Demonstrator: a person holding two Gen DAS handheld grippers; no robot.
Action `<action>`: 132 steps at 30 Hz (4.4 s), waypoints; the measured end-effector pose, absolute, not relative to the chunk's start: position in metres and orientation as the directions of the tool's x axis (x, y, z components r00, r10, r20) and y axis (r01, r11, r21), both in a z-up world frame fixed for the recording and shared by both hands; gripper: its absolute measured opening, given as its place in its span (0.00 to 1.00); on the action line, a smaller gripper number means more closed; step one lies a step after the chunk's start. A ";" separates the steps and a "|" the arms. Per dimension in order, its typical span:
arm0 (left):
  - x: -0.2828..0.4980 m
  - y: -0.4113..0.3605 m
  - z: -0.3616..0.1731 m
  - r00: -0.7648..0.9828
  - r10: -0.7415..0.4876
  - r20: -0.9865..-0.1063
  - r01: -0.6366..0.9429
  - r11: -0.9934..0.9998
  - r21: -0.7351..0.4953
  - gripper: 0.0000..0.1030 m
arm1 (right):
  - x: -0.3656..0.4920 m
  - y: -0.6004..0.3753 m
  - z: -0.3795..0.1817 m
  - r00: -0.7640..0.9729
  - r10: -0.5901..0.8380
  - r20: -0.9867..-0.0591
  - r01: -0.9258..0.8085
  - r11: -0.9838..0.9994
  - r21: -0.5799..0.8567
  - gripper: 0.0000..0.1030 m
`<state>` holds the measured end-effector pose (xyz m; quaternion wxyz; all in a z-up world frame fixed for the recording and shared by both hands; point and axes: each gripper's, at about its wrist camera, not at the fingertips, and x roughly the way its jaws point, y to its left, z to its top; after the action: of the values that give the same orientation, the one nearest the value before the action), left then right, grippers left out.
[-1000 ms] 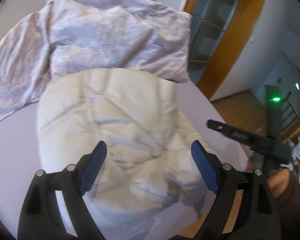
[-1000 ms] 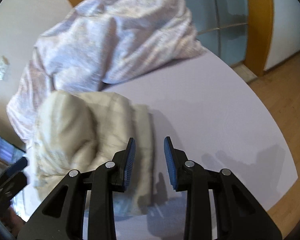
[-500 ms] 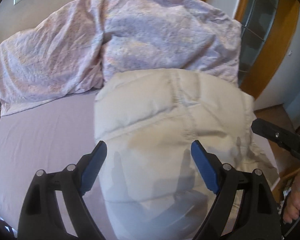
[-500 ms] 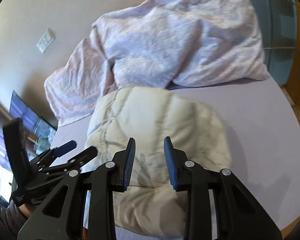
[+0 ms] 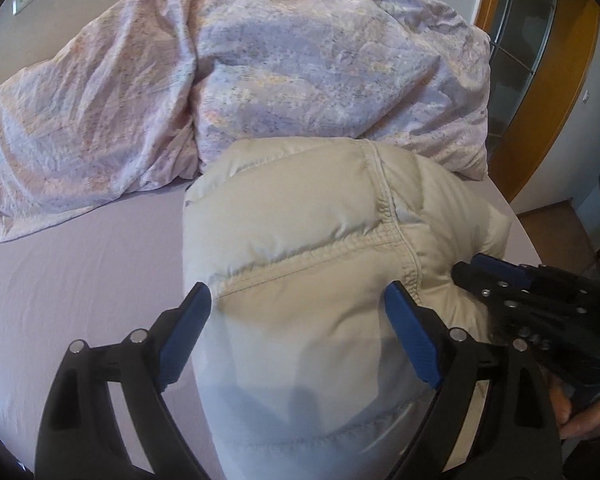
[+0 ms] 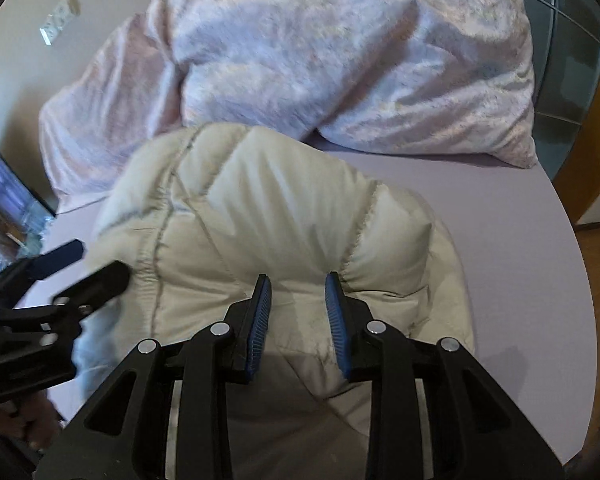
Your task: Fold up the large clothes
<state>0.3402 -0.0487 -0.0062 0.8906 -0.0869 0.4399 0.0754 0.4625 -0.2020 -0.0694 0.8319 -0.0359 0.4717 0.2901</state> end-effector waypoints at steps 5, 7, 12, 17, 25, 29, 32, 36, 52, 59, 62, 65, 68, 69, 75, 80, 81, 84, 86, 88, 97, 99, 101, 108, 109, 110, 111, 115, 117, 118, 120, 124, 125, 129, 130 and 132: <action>0.355 -0.058 -0.014 0.608 0.066 -0.791 -0.193 0.979 -0.067 0.91 | 0.484 -0.212 -0.097 0.378 0.434 -0.818 -0.465 0.853 0.238 0.28; 0.361 -0.061 -0.017 0.613 0.080 -0.786 -0.189 0.981 -0.048 0.93 | 0.489 -0.215 -0.104 0.372 0.435 -0.820 -0.447 0.858 0.252 0.28; 0.372 -0.062 -0.027 0.611 0.087 -0.787 -0.187 0.982 -0.037 0.98 | 0.491 -0.213 -0.115 0.377 0.436 -0.817 -0.444 0.860 0.253 0.28; 0.380 -0.059 -0.042 0.609 0.081 -0.789 -0.186 0.982 -0.043 0.98 | 0.492 -0.211 -0.125 0.391 0.447 -0.805 -0.445 0.857 0.260 0.28; 0.382 -0.053 -0.063 0.628 0.086 -0.773 -0.202 0.978 -0.056 0.98 | 0.493 -0.209 -0.131 0.421 0.457 -0.783 -0.457 0.853 0.252 0.28; 0.384 -0.053 -0.069 0.636 0.098 -0.766 -0.209 0.977 -0.049 0.98 | 0.496 -0.207 -0.133 0.429 0.457 -0.779 -0.463 0.852 0.245 0.28; 0.384 -0.052 -0.073 0.645 0.104 -0.757 -0.215 0.976 -0.048 0.98 | 0.496 -0.204 -0.134 0.439 0.454 -0.775 -0.467 0.852 0.234 0.28; 0.382 -0.053 -0.080 0.665 0.123 -0.736 -0.222 0.974 -0.038 0.98 | 0.495 -0.201 -0.137 0.459 0.451 -0.766 -0.478 0.852 0.216 0.28; 0.381 -0.057 -0.086 0.691 0.169 -0.703 -0.230 0.973 0.007 0.98 | 0.493 -0.198 -0.135 0.488 0.426 -0.762 -0.482 0.859 0.172 0.29; 0.363 -0.040 -0.045 0.712 0.181 -0.678 -0.242 0.970 0.004 0.98 | 0.498 -0.225 -0.083 0.524 0.465 -0.714 -0.416 0.871 0.262 0.30; 0.371 -0.031 -0.035 0.719 0.207 -0.664 -0.261 0.965 0.018 0.98 | 0.514 -0.218 -0.072 0.535 0.454 -0.712 -0.404 0.878 0.257 0.30; 0.387 -0.028 -0.034 0.709 0.229 -0.667 -0.270 0.962 0.042 0.98 | 0.523 -0.203 -0.077 0.537 0.429 -0.726 -0.402 0.887 0.227 0.30; 0.399 -0.030 -0.046 0.684 0.223 -0.695 -0.262 0.964 0.052 0.98 | 0.522 -0.196 -0.094 0.520 0.393 -0.759 -0.396 0.898 0.194 0.30; 0.399 -0.032 -0.049 0.682 0.212 -0.700 -0.253 0.966 0.047 0.98 | 0.521 -0.197 -0.098 0.516 0.387 -0.764 -0.392 0.900 0.191 0.30; 0.397 -0.042 -0.062 0.684 0.196 -0.703 -0.247 0.969 0.030 0.98 | 0.513 -0.200 -0.115 0.511 0.365 -0.778 -0.383 0.907 0.174 0.30; 0.396 -0.038 -0.070 0.692 0.180 -0.699 -0.251 0.968 0.000 0.98 | 0.512 -0.200 -0.119 0.530 0.366 -0.765 -0.376 0.910 0.175 0.30; 0.396 -0.038 -0.071 0.694 0.179 -0.697 -0.253 0.968 -0.003 0.98 | 0.511 -0.199 -0.120 0.535 0.364 -0.762 -0.377 0.910 0.170 0.30; 0.396 -0.038 -0.075 0.697 0.179 -0.695 -0.259 0.966 -0.010 0.98 | 0.511 -0.198 -0.121 0.545 0.364 -0.755 -0.382 0.910 0.163 0.30; 0.397 -0.038 -0.077 0.697 0.176 -0.695 -0.260 0.965 -0.017 0.98 | 0.512 -0.198 -0.122 0.549 0.365 -0.752 -0.384 0.909 0.160 0.31; 0.397 -0.037 -0.079 0.699 0.174 -0.694 -0.263 0.965 -0.022 0.98 | 0.512 -0.197 -0.123 0.552 0.366 -0.749 -0.386 0.909 0.159 0.31; 0.396 -0.039 -0.084 0.708 0.186 -0.681 -0.270 0.963 -0.018 0.98 | 0.510 -0.197 -0.128 0.575 0.373 -0.728 -0.392 0.907 0.155 0.31; 0.396 -0.039 -0.084 0.707 0.184 -0.683 -0.269 0.963 -0.020 0.98 | 0.509 -0.197 -0.128 0.581 0.373 -0.724 -0.393 0.907 0.152 0.31; 0.396 -0.040 -0.084 0.708 0.184 -0.682 -0.269 0.963 -0.019 0.98 | 0.509 -0.197 -0.128 0.585 0.372 -0.721 -0.394 0.907 0.148 0.31; 0.396 -0.039 -0.084 0.708 0.183 -0.683 -0.268 0.963 -0.020 0.98 | 0.508 -0.197 -0.129 0.593 0.372 -0.714 -0.395 0.907 0.145 0.31; 0.395 -0.039 -0.084 0.708 0.183 -0.682 -0.268 0.963 -0.020 0.98 | 0.508 -0.197 -0.129 0.594 0.372 -0.713 -0.395 0.907 0.145 0.31; 0.395 -0.039 -0.084 0.708 0.182 -0.682 -0.267 0.963 -0.020 0.98 | 0.508 -0.197 -0.129 0.595 0.373 -0.712 -0.395 0.907 0.145 0.31; 0.396 -0.039 -0.085 0.708 0.182 -0.682 -0.268 0.963 -0.021 0.98 | 0.508 -0.198 -0.129 0.595 0.373 -0.711 -0.396 0.907 0.145 0.31; 0.396 -0.039 -0.085 0.709 0.182 -0.681 -0.267 0.963 -0.021 0.98 | 0.508 -0.198 -0.130 0.597 0.374 -0.710 -0.397 0.906 0.145 0.31; 0.395 -0.039 -0.085 0.709 0.182 -0.682 -0.267 0.963 -0.021 0.98 | 0.508 -0.198 -0.130 0.597 0.374 -0.710 -0.397 0.907 0.145 0.31; 0.395 -0.039 -0.085 0.709 0.182 -0.681 -0.267 0.963 -0.021 0.98 | 0.508 -0.198 -0.130 0.597 0.374 -0.710 -0.397 0.907 0.144 0.31; 0.395 -0.039 -0.085 0.709 0.182 -0.681 -0.267 0.963 -0.021 0.98 | 0.508 -0.198 -0.130 0.597 0.374 -0.710 -0.397 0.906 0.144 0.31; 0.396 -0.039 -0.086 0.709 0.182 -0.682 -0.267 0.963 -0.022 0.98 | 0.507 -0.197 -0.130 0.597 0.374 -0.710 -0.397 0.907 0.143 0.31; 0.396 -0.039 -0.086 0.709 0.182 -0.682 -0.268 0.963 -0.021 0.98 | 0.507 -0.197 -0.130 0.597 0.373 -0.710 -0.397 0.907 0.142 0.31; 0.397 -0.039 -0.086 0.709 0.183 -0.681 -0.269 0.963 -0.021 0.98 | 0.507 -0.198 -0.129 0.599 0.371 -0.710 -0.396 0.907 0.139 0.31; 0.396 -0.038 -0.086 0.709 0.183 -0.681 -0.269 0.963 -0.021 0.98 | 0.507 -0.198 -0.129 0.599 0.370 -0.710 -0.396 0.908 0.138 0.31; 0.397 -0.039 -0.087 0.709 0.183 -0.681 -0.269 0.963 -0.021 0.98 | 0.507 -0.198 -0.128 0.600 0.369 -0.710 -0.396 0.908 0.136 0.31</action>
<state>0.3971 -0.0386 -0.0867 0.9225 -0.0594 0.3612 0.1225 0.5074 -0.1980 -0.1285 0.8943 -0.0176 0.3927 0.2139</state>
